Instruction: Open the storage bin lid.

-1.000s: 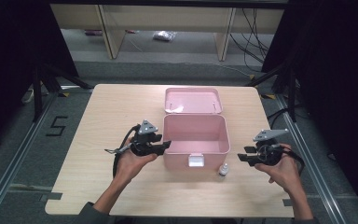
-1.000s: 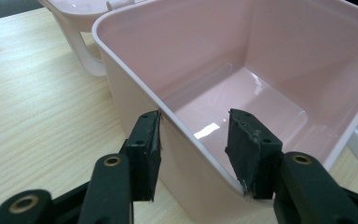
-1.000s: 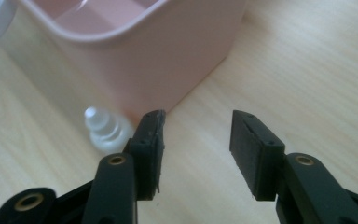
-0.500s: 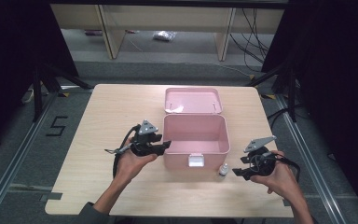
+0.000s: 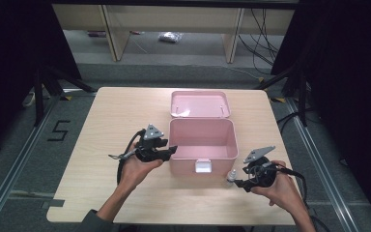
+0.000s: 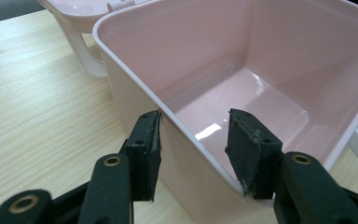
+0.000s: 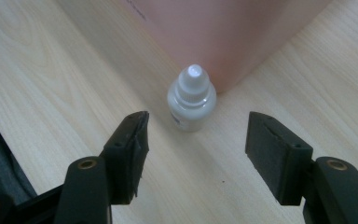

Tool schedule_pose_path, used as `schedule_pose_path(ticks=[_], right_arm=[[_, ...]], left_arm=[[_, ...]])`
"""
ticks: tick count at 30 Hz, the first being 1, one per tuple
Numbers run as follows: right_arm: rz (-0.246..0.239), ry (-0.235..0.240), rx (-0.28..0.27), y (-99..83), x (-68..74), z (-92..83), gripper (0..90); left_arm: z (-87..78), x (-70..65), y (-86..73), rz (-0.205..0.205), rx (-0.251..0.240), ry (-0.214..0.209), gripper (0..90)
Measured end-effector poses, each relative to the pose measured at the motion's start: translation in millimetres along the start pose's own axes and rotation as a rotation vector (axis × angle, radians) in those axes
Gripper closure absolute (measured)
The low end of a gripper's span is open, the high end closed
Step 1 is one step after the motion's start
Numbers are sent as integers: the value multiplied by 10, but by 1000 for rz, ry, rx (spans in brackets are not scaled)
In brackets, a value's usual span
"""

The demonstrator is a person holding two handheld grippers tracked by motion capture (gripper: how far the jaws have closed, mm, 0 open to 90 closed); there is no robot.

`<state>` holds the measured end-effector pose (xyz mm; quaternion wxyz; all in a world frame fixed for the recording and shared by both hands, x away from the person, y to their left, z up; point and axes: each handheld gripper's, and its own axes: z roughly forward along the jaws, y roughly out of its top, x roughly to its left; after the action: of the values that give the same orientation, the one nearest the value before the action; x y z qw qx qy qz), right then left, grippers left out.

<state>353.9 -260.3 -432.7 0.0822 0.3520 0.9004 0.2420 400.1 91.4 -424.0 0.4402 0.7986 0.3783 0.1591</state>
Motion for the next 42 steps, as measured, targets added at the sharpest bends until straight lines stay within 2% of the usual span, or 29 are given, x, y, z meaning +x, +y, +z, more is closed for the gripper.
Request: schedule_pose_path(ticks=[2,4,6,7,9,10,11,12,13,14,15,17,19,20,21,22,23,25,26,27,30,31,32,34,35,37,38,40,42], right_arm=[[-3,-4,-2,3,2,13,403],[19,-10,10,18,20,36,404],[18,3,6,24,34,56,403],[-5,-3,-6,31,19,72,402],[-3,11,-3,44,25,107,401],[29,-11,13,47,48,115,401],[31,3,15,53,61,119,401],[24,-14,20,58,56,142,401],[13,0,7,63,57,170,400],[24,3,17,69,76,176,399],[19,-8,22,74,80,186,400],[-13,2,17,78,60,200,400],[40,-32,46,86,87,213,401],[33,-25,40,89,84,217,402],[-11,-6,21,90,62,214,404],[8,-9,29,94,75,221,405],[6,-12,32,99,76,219,407],[-13,-6,12,99,73,256,408],[-31,-5,19,110,55,258,408],[-14,0,30,115,68,250,409],[-11,-8,26,128,65,285,418],[-14,-14,40,135,69,270,419],[-37,-18,33,137,58,282,420],[-17,-13,34,144,73,288,431],[-36,-15,33,145,59,302,432],[-19,-11,44,148,65,321,438],[-53,-10,38,151,41,336,441],[-21,-17,49,155,60,332,447],[-29,-15,51,161,56,344,456]], left_arm=[[0,0,0,0,0,0,543],[0,-1,-1,-2,-2,0,543],[2,-5,-2,-5,-5,2,543],[2,-4,-3,-4,-5,1,543],[0,-2,-4,-2,-4,0,543],[-1,-6,-3,-3,-4,2,543],[-1,-6,-3,-3,-4,1,543],[0,-6,-4,-4,-5,2,543],[0,-6,-4,-3,-4,2,543],[-1,-7,-3,-3,-4,3,543],[0,-6,-3,-3,-4,2,543],[0,-6,-3,-3,-5,2,543],[0,-6,-3,-3,-5,2,543],[0,-3,-4,-2,-5,0,543],[1,-2,-4,-2,-6,0,543],[1,-3,-4,-2,-5,0,543],[0,-3,-4,-1,-5,0,543],[0,-4,-3,-2,-4,2,543],[0,-5,-2,-3,-4,2,543],[0,-5,-2,-3,-4,2,543],[1,-3,-3,-2,-5,1,543],[3,-4,-3,-5,-8,1,543],[5,-4,-3,-6,-9,2,543],[5,-4,-3,-6,-8,4,543],[4,-4,-2,-4,-7,6,543],[2,-7,-2,-5,-6,3,543],[0,-5,-1,-1,-3,2,542],[0,-5,-1,-1,-3,2,542],[0,-7,-1,-1,-3,3,542]])
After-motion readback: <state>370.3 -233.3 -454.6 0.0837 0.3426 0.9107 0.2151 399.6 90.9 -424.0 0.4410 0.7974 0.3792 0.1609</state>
